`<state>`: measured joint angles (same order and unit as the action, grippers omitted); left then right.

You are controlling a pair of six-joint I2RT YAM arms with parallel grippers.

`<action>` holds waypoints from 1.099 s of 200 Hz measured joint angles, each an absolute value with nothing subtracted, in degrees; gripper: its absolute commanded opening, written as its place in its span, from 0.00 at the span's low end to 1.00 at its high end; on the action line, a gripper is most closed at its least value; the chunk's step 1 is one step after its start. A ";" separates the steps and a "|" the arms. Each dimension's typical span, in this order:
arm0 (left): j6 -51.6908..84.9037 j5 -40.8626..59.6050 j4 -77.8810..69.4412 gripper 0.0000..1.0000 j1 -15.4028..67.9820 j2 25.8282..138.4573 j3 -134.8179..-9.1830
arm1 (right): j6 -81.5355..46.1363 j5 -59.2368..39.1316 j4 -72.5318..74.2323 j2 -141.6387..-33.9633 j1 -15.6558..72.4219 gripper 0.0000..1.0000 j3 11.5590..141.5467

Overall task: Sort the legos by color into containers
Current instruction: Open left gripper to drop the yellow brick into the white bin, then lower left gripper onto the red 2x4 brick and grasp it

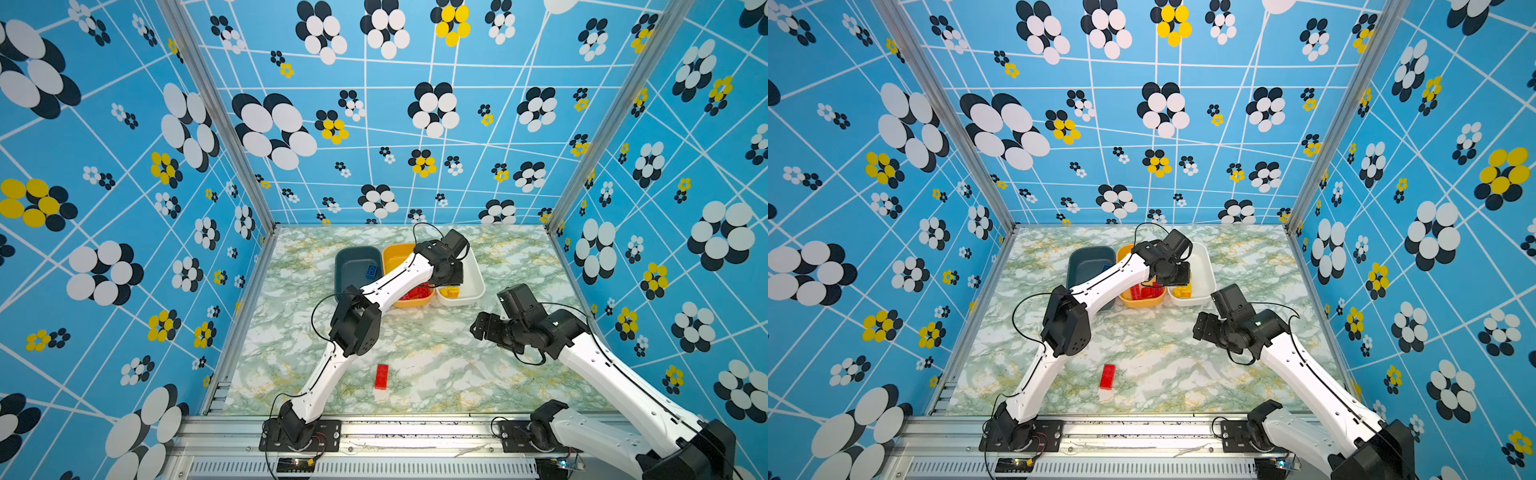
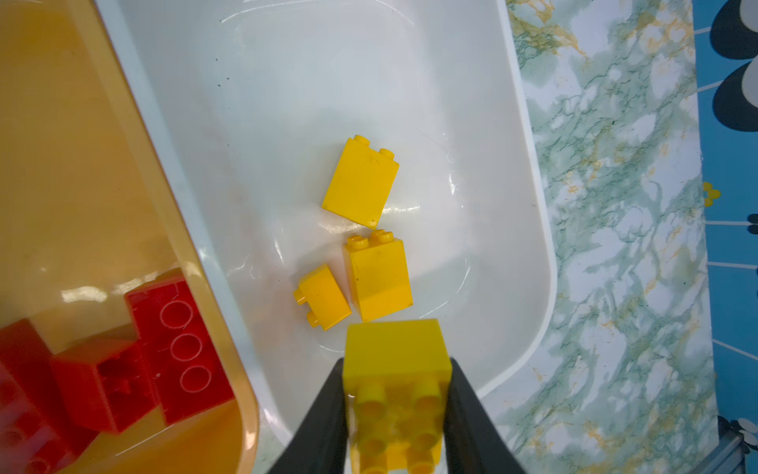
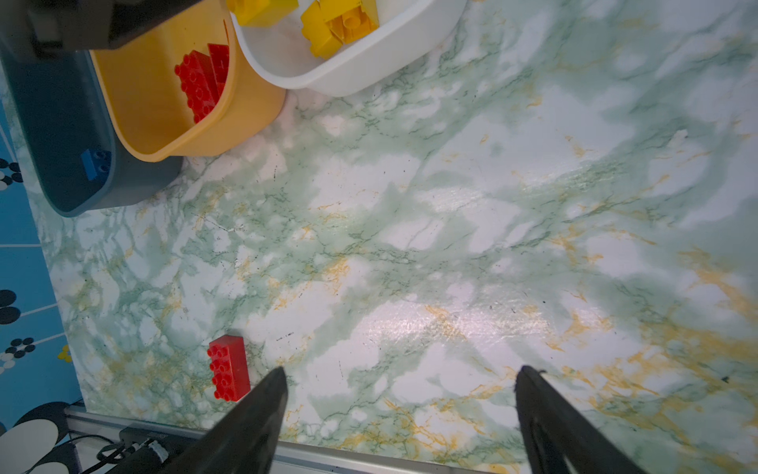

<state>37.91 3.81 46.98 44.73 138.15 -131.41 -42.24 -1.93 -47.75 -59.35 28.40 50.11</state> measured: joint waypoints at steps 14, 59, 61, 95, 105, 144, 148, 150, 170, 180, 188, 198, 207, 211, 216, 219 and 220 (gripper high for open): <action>37.85 3.38 47.37 0.23 44.56 138.58 -131.41 | -42.26 -1.83 -47.88 -59.29 28.40 0.88 50.11; 37.50 3.03 47.68 0.51 43.22 138.78 -131.59 | -42.46 -1.80 -48.49 -59.29 28.40 0.88 50.11; 37.23 3.07 47.68 0.53 43.16 138.85 -131.68 | -42.44 -1.80 -48.53 -59.29 28.40 0.88 50.13; 36.51 3.49 47.62 0.72 42.57 139.31 -132.40 | -42.46 -1.78 -48.75 -59.29 28.40 0.88 50.11; 36.40 3.53 47.64 0.73 42.50 139.31 -132.40 | -42.46 -1.80 -48.77 -59.29 28.40 0.88 50.11; 36.12 3.66 47.68 0.77 42.57 139.31 -132.40 | -42.46 -1.80 -48.75 -59.29 28.40 0.88 50.13; 36.10 3.64 47.70 0.77 42.57 139.31 -132.40 | -42.46 -1.80 -48.75 -59.29 28.40 0.88 50.11; 36.05 3.66 47.68 0.77 42.57 139.31 -132.40 | -42.46 -1.80 -48.75 -59.29 28.40 0.88 50.13; 35.59 3.64 47.83 0.79 42.78 138.93 -132.20 | -42.46 -1.80 -48.75 -59.31 28.40 0.88 50.11; 35.24 3.64 47.64 0.79 42.87 137.75 -130.67 | -42.46 -1.80 -48.73 -59.31 28.40 0.88 50.11; 35.00 3.64 47.62 0.80 43.00 136.40 -128.88 | -42.46 -1.80 -48.71 -59.35 28.40 0.88 50.11; 34.74 3.60 46.92 0.80 43.16 133.95 -125.58 | -42.46 -1.80 -48.71 -59.40 28.40 0.88 50.11; 34.63 3.66 46.50 0.81 43.33 131.39 -122.26 | -42.46 -1.83 -48.69 -59.42 28.40 0.88 50.13; 34.57 3.64 46.19 0.81 43.46 130.37 -120.84 | -42.46 -1.83 -48.69 -59.42 28.40 0.89 50.11; 34.41 3.64 45.65 0.81 43.57 128.49 -118.41 | -42.46 -1.83 -48.66 -59.42 28.40 0.88 50.11; 34.44 3.66 45.39 0.81 43.62 127.59 -117.23 | -42.46 -1.83 -48.66 -59.42 28.40 0.88 50.11; 34.41 3.64 45.39 0.81 43.66 127.11 -116.68 | -42.46 -1.83 -48.66 -59.42 28.40 0.88 50.11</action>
<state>34.41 3.64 45.39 43.66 127.11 -116.68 -42.46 -1.83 -48.66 -59.42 28.40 50.11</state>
